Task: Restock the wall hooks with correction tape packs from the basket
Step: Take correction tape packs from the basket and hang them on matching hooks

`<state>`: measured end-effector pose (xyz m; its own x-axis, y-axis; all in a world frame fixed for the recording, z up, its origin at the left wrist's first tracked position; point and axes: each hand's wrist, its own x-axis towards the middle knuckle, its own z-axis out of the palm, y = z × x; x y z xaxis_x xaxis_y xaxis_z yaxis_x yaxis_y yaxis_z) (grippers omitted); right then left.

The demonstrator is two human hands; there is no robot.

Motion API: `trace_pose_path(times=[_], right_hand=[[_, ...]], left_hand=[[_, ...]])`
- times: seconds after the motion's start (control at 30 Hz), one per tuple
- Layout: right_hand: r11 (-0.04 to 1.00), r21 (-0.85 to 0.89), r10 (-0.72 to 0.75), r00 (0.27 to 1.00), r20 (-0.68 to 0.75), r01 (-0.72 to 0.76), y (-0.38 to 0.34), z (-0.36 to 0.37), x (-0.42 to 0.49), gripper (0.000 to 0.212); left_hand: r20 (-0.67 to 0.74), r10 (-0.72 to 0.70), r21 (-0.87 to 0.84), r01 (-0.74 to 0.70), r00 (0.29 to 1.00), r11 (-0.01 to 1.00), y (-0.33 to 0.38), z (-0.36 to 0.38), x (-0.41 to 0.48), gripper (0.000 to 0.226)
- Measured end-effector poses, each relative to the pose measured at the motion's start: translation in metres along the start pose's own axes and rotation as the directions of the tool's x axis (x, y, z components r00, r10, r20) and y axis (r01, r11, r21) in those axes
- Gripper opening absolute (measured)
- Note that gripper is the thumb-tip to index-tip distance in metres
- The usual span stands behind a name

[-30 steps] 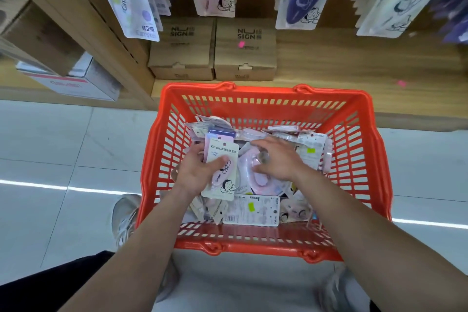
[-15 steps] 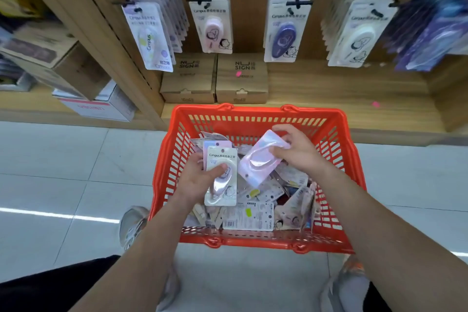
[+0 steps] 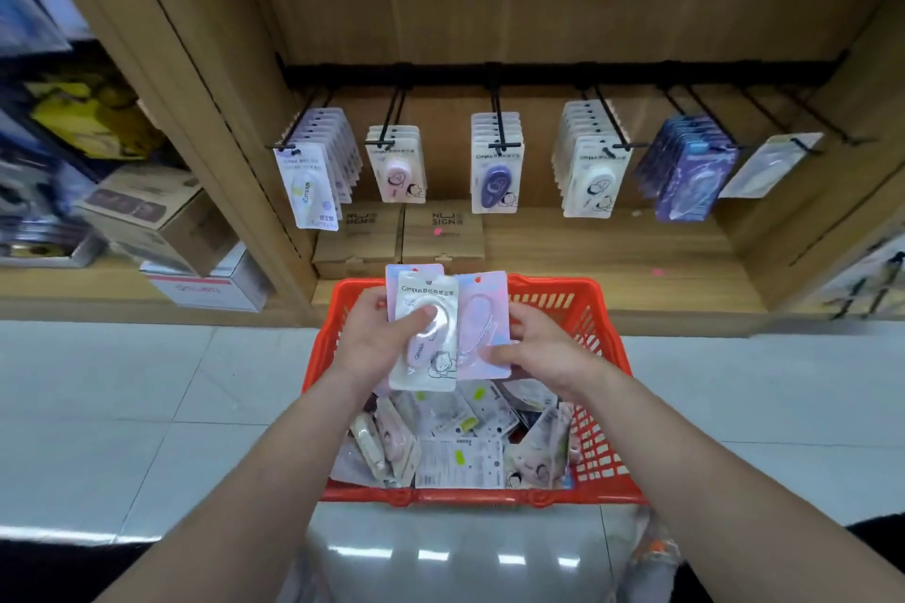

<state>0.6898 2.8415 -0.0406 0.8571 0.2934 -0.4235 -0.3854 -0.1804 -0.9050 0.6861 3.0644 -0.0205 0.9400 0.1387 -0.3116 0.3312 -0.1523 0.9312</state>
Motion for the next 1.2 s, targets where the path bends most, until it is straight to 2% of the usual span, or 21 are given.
trace_pose_path(times=[0.07,0.2,0.3,0.4,0.57,0.67,0.77,0.97,1.13,1.2], right_hand=[[0.999,-0.033,-0.029,0.999,0.016,0.029,-0.021,0.003,-0.01,0.05],[0.997,-0.03,-0.076,0.997,0.028,0.077,-0.064,0.008,-0.024,0.03],[0.991,-0.045,-0.127,0.992,0.017,0.127,-0.088,0.014,-0.035,0.032],[0.977,-0.065,-0.207,0.976,-0.062,0.203,-0.101,0.018,-0.042,0.032],[0.958,-0.025,-0.283,0.928,-0.241,0.286,-0.11,0.022,-0.05,0.018],[0.943,0.022,-0.307,0.892,-0.331,0.333,-0.125,0.029,-0.047,0.021],[0.928,-0.022,-0.354,0.861,-0.364,0.372,-0.149,0.039,-0.039,0.026],[0.887,-0.084,-0.455,0.83,-0.323,0.454,-0.221,0.068,0.005,0.027],[0.836,-0.146,-0.547,0.782,-0.299,0.529,-0.287,0.103,0.052,0.023],[0.81,-0.193,-0.587,0.762,-0.273,0.555,-0.309,0.118,0.068,0.024]], left_hand=[[0.01,0.026,0.025,-0.026,1.0,0.999,0.016,-0.006,-0.005,0.03],[0.012,0.023,0.045,-0.023,1.0,0.999,0.048,-0.024,-0.013,0.045],[0.038,0.04,0.05,-0.042,0.998,0.998,0.072,-0.031,-0.022,0.044],[0.084,0.068,0.066,-0.074,0.994,0.995,0.095,-0.035,-0.033,0.047],[0.122,0.119,-0.002,-0.12,0.985,0.993,0.116,-0.042,-0.05,0.042],[0.078,0.185,-0.039,-0.182,0.98,0.982,0.13,-0.046,-0.049,0.039],[0.019,0.245,-0.063,-0.244,0.969,0.968,0.152,-0.059,-0.042,0.039],[-0.132,0.335,-0.068,-0.346,0.933,0.936,0.172,-0.118,-0.022,0.036],[-0.243,0.344,-0.173,-0.389,0.907,0.905,0.183,-0.167,-0.009,0.046],[-0.282,0.349,-0.208,-0.412,0.894,0.887,0.184,-0.181,-0.006,0.04]])
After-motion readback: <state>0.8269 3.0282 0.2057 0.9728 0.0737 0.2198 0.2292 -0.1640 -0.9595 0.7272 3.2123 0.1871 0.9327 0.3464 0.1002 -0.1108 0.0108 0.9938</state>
